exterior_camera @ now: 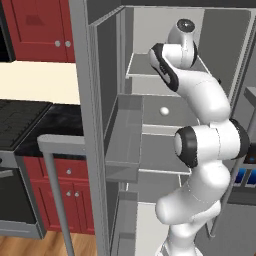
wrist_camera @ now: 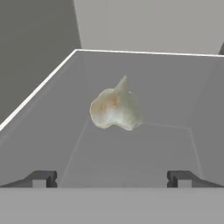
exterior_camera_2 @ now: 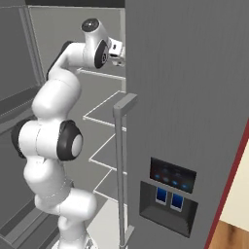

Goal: Retrieve the bottle and the shaker from the cabinet and place them next to the mixing bowl on the counter. Then add garlic from the fridge to the mixing bowl.

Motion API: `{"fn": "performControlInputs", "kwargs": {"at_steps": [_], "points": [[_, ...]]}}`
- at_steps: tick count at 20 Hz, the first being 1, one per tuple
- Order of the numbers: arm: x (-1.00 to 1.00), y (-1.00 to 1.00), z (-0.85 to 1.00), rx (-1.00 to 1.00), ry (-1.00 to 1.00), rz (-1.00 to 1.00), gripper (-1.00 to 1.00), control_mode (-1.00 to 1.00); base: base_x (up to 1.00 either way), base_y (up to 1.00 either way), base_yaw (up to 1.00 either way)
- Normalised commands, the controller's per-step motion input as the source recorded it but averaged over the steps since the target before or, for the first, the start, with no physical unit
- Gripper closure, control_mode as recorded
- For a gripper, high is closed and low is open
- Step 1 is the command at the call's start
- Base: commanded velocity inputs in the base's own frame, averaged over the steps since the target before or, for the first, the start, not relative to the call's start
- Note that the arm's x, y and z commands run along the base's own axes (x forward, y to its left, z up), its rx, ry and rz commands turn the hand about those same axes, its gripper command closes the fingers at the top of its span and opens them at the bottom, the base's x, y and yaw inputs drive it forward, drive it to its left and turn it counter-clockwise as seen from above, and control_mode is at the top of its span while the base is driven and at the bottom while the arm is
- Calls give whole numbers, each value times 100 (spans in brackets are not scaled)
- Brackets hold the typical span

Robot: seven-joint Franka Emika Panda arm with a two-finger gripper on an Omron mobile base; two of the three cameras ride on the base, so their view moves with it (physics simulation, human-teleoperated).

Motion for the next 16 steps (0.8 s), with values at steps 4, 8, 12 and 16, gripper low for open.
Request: {"fn": "performControlInputs", "kwargs": {"at_steps": [4, 8, 12, 16], "points": [[52, -10, -18, 0, 0, 0, -100, -100, 0, 0, 0], [49, -3, -11, 0, 0, 0, -100, -100, 0, 0, 0], [57, -1, -13, 0, 0, 0, -100, -100, 0, 0, 0], [47, -2, -3, 0, 0, 0, -100, -100, 0, 0, 0]]}}
